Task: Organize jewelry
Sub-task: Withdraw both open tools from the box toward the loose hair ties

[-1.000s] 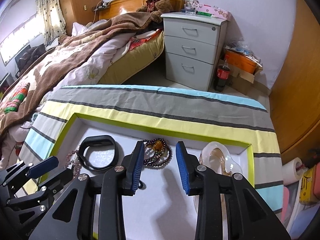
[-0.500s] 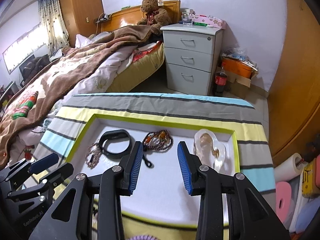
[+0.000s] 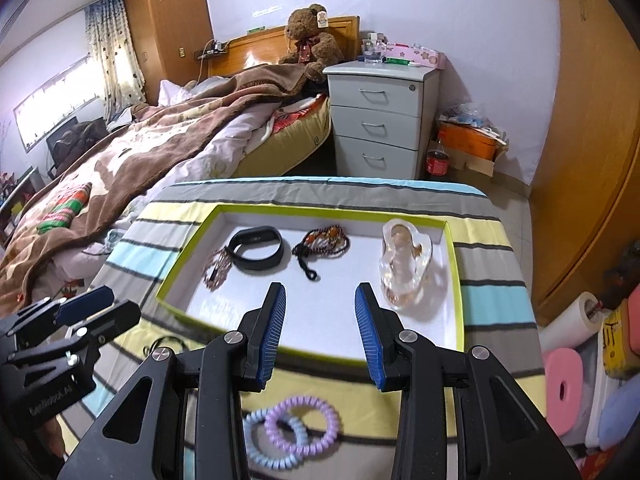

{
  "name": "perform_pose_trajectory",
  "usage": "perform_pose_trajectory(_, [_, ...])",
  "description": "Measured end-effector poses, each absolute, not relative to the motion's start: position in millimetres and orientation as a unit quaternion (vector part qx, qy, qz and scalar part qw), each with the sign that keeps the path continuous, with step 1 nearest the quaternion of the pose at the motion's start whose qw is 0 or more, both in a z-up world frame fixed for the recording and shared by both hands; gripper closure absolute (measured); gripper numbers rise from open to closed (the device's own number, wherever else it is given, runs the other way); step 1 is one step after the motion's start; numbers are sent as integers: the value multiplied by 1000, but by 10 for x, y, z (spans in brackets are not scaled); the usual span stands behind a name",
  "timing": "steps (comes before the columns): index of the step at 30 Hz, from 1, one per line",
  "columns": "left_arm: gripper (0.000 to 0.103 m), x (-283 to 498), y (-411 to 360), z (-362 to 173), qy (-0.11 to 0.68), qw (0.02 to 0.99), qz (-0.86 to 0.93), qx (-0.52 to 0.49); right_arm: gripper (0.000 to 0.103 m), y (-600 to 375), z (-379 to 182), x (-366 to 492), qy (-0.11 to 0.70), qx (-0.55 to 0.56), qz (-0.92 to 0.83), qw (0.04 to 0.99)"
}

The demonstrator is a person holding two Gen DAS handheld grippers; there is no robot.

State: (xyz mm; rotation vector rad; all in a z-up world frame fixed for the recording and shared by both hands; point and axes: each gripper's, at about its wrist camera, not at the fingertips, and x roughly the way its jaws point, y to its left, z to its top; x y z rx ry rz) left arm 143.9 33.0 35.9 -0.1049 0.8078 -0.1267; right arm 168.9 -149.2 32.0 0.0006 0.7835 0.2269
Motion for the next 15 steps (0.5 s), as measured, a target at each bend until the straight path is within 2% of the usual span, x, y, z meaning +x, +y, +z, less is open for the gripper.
perform_pose_trajectory(15, [54, 976, 634, 158, 395, 914, -49, -77, 66, -1483, -104, 1171, 402, -26, 161, 901])
